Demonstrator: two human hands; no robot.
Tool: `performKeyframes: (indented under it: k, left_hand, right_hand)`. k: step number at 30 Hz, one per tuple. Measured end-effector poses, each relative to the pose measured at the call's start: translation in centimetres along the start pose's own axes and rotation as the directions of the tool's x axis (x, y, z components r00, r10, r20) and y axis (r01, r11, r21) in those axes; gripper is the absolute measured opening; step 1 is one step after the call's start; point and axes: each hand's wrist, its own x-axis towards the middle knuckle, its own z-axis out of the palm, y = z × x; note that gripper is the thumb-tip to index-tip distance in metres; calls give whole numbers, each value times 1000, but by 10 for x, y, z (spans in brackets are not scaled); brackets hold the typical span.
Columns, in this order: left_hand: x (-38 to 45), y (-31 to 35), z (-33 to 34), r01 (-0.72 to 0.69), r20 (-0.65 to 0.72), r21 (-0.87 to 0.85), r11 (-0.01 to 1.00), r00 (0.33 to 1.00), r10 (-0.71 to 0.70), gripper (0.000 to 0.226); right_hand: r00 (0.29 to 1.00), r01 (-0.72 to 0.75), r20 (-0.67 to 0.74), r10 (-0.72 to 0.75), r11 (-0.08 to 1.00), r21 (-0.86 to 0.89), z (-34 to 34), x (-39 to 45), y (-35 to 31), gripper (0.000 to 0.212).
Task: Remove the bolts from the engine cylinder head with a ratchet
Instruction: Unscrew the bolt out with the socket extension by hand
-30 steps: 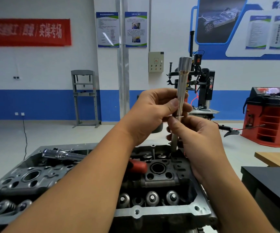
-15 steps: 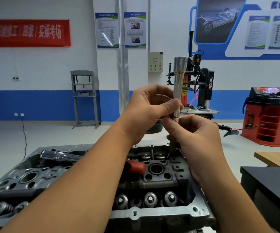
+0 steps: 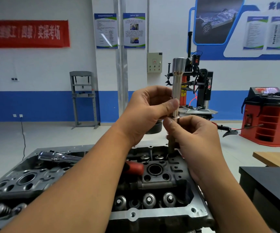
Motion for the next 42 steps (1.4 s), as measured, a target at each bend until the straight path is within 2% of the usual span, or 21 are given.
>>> performKeyframes:
  k: [4,7,10,11,15,18,21,24,29,31,33,36,39,42]
  left_hand:
    - [0,0,1,11,84,39,999,996,-15,18]
    - [0,-1,1,-34,34,57,998,999,32,11]
    - [-1,1,2,-69,-15,64,996,997,70,28]
    - [-2,1,2,-62,-21,64,996,998,64,30]
    - [0,0,1,30,63,82,996,997,-35,18]
    - [0,0,2,16,73,115,993,997,-25,17]
    - [-1,1,2,-14,9,111,994,1000,13,11]
    - [-1,2,3,-3,-42,60,998,999,6,36]
    - [0,1,2,39,86,50,998,995,-43,18]
    - [1,-1,1,19,76,59,998,997,-24,17]
    - [0,0,2,-14,38,62,998,999,12,7]
    - [-2,2,1,-52,-21,81,995,998,54,25]
    - [-3,3,1,5,-35,104,995,999,-2,31]
    - [-2,2,2,83,41,129,988,995,-89,24]
  right_hand:
    - [998,11,67,-10,1000,-20,2,0,-1,16]
    - [996,-8,89,10,1000,-22,2,-1,-2,11]
    - [999,-10,41,11,1000,-23,2,-2,-3,35]
    - [1000,-3,28,4,999,-47,2,-2,-3,37]
    - [1000,7,22,-6,1000,-29,2,-1,1,10]
    - [998,3,58,-1,999,-35,3,0,0,15]
    - [999,-18,39,18,1000,-4,4,-1,-1,21]
    - [999,12,-41,-14,998,-60,1,-1,0,34]
    - [1000,13,5,-13,999,-44,3,1,1,15]
    - [1000,3,26,-3,999,-33,3,0,2,15]
    - [999,2,33,0,998,-68,1,-1,1,16]
    - [1000,2,11,-1,988,-155,1,-2,0,30]
    - [999,38,0,-39,969,-243,1,-1,0,21]
    - [997,73,-4,-77,965,-251,2,-1,1,11]
